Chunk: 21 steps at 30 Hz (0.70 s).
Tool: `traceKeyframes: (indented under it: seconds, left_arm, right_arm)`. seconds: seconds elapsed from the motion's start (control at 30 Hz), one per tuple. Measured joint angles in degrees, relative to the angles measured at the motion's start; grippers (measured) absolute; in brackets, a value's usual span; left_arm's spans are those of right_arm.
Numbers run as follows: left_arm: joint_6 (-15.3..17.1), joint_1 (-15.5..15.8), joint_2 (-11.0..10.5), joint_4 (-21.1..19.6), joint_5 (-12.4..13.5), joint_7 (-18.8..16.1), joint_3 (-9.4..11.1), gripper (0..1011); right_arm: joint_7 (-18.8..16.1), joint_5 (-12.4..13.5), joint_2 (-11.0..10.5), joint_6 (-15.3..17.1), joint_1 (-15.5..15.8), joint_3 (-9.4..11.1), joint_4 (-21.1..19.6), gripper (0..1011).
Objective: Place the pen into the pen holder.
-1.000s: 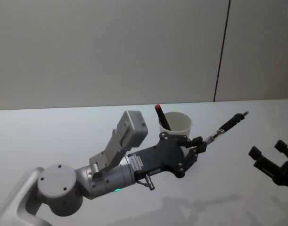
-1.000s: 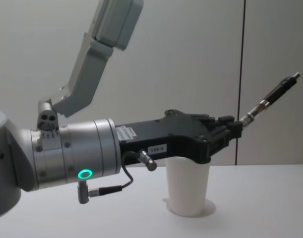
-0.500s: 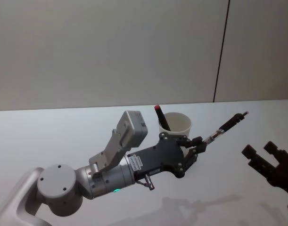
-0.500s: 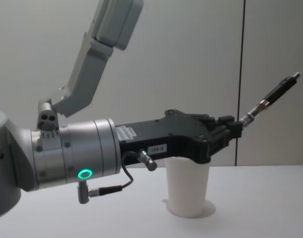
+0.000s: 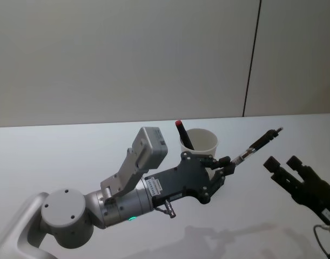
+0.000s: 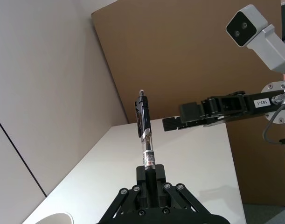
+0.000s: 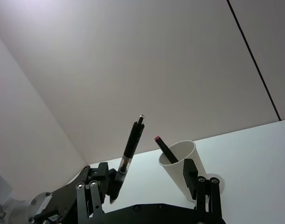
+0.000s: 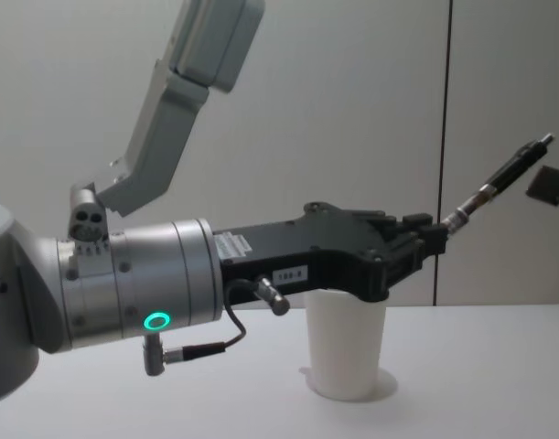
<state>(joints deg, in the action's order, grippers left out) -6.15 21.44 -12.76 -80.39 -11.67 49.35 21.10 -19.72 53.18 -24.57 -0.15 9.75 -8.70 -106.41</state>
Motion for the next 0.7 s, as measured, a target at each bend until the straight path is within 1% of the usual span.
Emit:
traceKeyframes:
  seconds: [0.4,0.7]
  left_arm:
    - [0.00,0.00,0.00,0.00,0.00,0.00,0.00,124]
    - [0.00,0.00,0.00,0.00,0.00,0.00,0.00,124]
  right_arm:
    - [0.89,0.74,2.50,1.12,-2.54,-1.23,0.74,1001]
    - [1.13,0.89,3.79,1.23,-3.98,-1.88,1.26,1001]
